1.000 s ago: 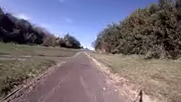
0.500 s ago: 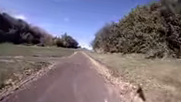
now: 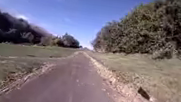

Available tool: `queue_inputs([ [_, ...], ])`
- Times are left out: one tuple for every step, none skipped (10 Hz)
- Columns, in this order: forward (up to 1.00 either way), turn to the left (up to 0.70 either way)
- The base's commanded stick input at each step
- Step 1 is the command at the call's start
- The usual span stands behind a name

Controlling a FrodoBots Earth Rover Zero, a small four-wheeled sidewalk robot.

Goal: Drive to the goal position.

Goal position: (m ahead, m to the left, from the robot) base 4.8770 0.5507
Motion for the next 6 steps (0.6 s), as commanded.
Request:
queue_inputs([
  [0.05,0.00],
  [0.05,0.00],
  [0.08,0.00],
  [0.09,0.00],
  [0.77,0.03],
  [0.91,0.04],
])
